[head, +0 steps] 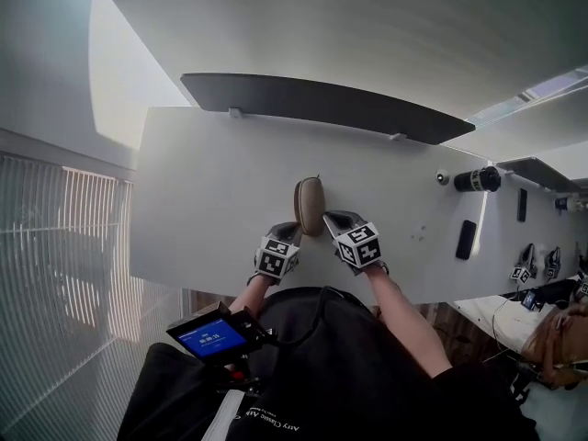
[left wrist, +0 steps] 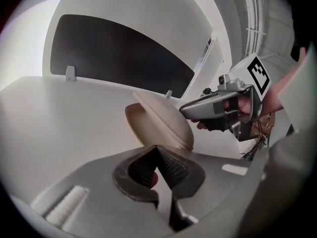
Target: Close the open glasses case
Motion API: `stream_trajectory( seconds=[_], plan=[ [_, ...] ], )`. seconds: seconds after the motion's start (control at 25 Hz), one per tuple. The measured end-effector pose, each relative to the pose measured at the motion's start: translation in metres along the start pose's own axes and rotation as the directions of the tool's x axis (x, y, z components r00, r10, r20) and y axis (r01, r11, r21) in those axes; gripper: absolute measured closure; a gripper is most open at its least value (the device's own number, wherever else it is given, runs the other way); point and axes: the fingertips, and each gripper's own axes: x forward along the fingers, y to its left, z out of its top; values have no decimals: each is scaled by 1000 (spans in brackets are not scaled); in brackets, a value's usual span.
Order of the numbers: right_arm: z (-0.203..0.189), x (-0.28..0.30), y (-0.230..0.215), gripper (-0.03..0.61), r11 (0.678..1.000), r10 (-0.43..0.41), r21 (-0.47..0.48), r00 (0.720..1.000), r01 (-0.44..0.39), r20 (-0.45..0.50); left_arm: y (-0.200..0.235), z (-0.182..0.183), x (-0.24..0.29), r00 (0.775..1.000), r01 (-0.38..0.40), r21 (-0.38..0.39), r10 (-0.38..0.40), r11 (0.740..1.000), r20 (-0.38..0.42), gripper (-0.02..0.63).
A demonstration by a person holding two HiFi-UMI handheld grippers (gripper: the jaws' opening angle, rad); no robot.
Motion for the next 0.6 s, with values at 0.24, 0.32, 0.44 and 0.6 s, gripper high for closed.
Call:
stream_trajectory(
  seconds=[0.24,0.32,0.44,0.6],
  plan=[
    [7,9,2,574,996,-34,-85,999,30,-42,4,15,-5,999,2,-7,-1,1000,34,607],
    [6,12,4,574,992,-43,-122,997,35,-62,5,12,-8,1000,3,-15,-2,1000,30,607],
    [9,13,11,574,984,-41,-176,998,30,-56,10,14,-12,999,-9,-36,10,999,42,607],
    [13,17,19,574,972,-47,-232,997,34,-53,15,8,-10,999,-3,-46,5,999,50,607]
  ],
)
